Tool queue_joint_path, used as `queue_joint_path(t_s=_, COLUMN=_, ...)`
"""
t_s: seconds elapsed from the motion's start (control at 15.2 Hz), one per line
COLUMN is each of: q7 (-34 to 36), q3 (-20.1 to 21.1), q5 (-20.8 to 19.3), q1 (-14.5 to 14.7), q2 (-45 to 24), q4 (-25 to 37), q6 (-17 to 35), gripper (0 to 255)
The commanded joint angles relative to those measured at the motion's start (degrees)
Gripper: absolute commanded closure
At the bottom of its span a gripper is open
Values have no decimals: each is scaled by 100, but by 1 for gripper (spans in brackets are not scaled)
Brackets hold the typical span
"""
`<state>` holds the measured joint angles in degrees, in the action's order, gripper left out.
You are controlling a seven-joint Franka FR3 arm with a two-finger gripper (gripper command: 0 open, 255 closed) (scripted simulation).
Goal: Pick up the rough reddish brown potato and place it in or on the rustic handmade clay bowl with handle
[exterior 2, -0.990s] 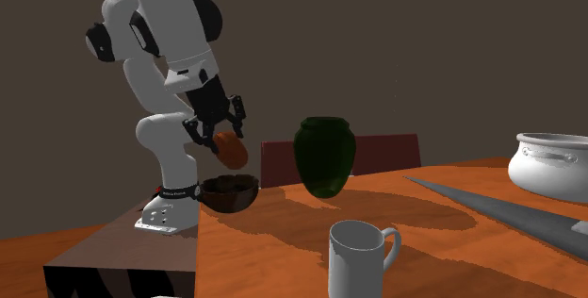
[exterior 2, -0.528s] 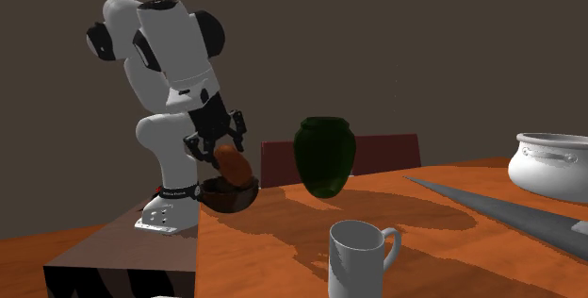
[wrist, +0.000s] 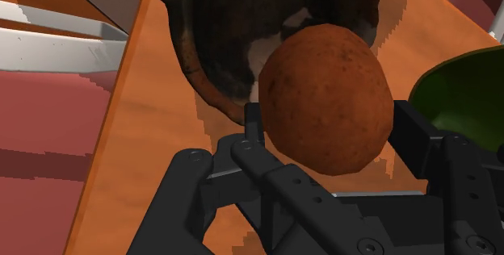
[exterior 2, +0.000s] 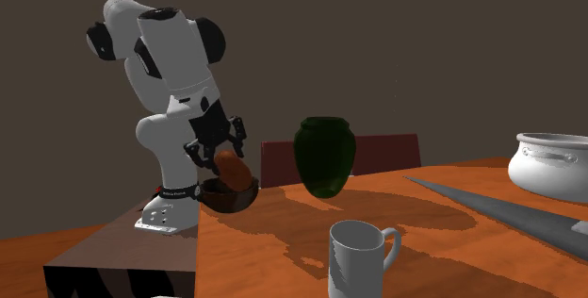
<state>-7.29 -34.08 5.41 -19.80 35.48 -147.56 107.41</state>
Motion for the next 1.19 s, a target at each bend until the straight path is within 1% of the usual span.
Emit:
queue_joint_path(t_s=0.0, q7=-1, q3=0, q5=0, q1=0, q2=0, q4=0, q6=1, gripper=255)
queue_joint_path(t_s=0.07, q7=-1, q3=0, q5=0, q1=0, q2=0, q4=-1, q6=1, gripper=0)
queue_joint_path(t_s=0.4, q7=-1, q3=0, q5=0, q1=0, q2=0, q4=-1, q6=1, gripper=0)
queue_joint_path(t_s=0.66, q7=19, q3=-43, q5=-59, q1=-36, q2=20, q4=708, q6=-737, gripper=0)
queue_joint_path(t_s=1.12, q7=19, q3=-43, q5=-60, q1=-35, q2=20, q4=708, q6=-737, gripper=0)
